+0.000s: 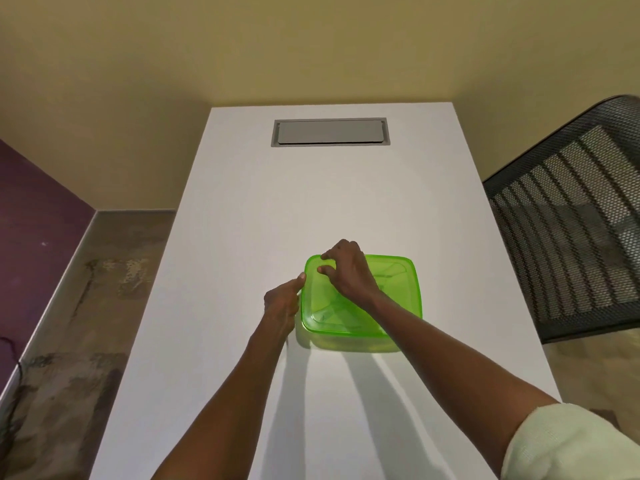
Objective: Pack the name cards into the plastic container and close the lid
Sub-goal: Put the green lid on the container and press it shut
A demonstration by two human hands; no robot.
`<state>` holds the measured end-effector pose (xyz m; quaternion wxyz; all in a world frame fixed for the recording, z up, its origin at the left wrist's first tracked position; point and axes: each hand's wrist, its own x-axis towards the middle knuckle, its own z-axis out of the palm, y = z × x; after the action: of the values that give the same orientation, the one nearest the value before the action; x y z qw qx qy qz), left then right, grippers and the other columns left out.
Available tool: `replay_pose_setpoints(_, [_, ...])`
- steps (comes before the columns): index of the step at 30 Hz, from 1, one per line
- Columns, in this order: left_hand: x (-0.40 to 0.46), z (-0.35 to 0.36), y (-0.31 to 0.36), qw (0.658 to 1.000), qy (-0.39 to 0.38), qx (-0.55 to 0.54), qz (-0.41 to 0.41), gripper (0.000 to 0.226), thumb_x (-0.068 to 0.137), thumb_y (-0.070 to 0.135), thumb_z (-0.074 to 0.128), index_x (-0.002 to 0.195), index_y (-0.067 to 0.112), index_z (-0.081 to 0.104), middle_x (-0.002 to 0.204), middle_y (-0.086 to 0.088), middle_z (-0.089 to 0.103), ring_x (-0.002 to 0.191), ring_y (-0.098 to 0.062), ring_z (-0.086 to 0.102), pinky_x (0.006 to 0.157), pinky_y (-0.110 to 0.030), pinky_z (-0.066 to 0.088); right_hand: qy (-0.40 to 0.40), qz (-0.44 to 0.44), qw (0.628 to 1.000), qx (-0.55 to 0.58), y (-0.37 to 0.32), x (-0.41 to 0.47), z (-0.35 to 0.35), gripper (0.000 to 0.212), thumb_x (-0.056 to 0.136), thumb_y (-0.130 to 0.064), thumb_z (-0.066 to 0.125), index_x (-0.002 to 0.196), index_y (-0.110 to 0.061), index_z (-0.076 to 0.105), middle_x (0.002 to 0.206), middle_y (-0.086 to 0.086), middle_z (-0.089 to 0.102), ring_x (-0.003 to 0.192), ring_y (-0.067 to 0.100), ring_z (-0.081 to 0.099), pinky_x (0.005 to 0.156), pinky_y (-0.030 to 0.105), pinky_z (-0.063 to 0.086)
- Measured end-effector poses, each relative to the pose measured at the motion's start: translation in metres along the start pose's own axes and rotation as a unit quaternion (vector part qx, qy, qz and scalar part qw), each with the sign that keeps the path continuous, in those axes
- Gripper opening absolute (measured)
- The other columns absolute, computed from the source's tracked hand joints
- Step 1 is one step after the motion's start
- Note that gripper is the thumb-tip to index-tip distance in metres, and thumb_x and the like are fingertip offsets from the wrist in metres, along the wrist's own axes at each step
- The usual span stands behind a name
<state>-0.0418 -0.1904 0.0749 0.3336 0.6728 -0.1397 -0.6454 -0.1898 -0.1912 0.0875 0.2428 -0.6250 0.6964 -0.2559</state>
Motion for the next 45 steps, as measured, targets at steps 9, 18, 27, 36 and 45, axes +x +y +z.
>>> replay_pose_setpoints(9, [-0.016,-0.029,-0.031,0.999,-0.036,0.041,0.000,0.006,0.077,0.005,0.073,0.073,0.003,0.068,0.064,-0.012,0.052,0.048,-0.015,0.043,0.046,-0.023,0.039,-0.054,-0.143,0.983,-0.104,-0.008,-0.075,0.019,0.016,0.087,-0.019,0.058,0.088,-0.009,0.071,0.088,0.007,0.059,0.086,0.026,0.054,0.066,0.038,0.048])
replay_pose_setpoints(18, [-0.025,-0.034,-0.049,0.998,-0.020,0.043,0.033,0.009,0.081,-0.005,0.068,0.090,-0.003,0.070,0.077,-0.013,0.068,0.069,-0.018,0.064,0.062,-0.021,0.059,-0.046,-0.265,0.913,-0.306,-0.029,-0.123,0.020,0.034,0.076,-0.002,0.033,0.082,-0.013,0.065,0.072,0.004,0.056,0.069,0.018,0.048,0.058,0.029,0.039])
replay_pose_setpoints(27, [-0.018,-0.029,-0.059,0.984,0.064,0.135,0.096,0.007,0.074,0.004,0.074,0.076,0.011,0.075,0.070,-0.010,0.071,0.065,-0.023,0.066,0.077,-0.037,0.059,-0.052,-0.201,0.954,-0.216,-0.025,-0.123,0.043,0.031,0.086,-0.011,0.029,0.085,-0.007,0.060,0.087,0.008,0.053,0.077,0.024,0.048,0.061,0.037,0.041])
replay_pose_setpoints(36, [-0.012,-0.032,-0.059,0.983,0.046,0.150,0.095,0.011,0.065,0.006,0.078,0.062,0.015,0.074,0.073,-0.013,0.074,0.074,-0.027,0.072,0.083,-0.044,0.058,-0.046,-0.223,0.953,-0.199,-0.017,-0.124,0.030,0.033,0.093,-0.012,0.030,0.099,-0.005,0.062,0.092,0.008,0.053,0.082,0.023,0.047,0.062,0.037,0.047])
replay_pose_setpoints(45, [-0.048,-0.021,-0.050,0.880,0.112,0.356,0.294,0.039,0.076,0.013,0.075,0.113,0.003,0.065,0.109,-0.015,0.067,0.106,-0.030,0.060,0.090,-0.032,0.043,-0.024,-0.135,0.987,-0.083,-0.001,-0.130,0.017,0.031,0.082,0.005,0.048,0.112,0.003,0.059,0.105,0.020,0.060,0.097,0.035,0.055,0.073,0.041,0.052])
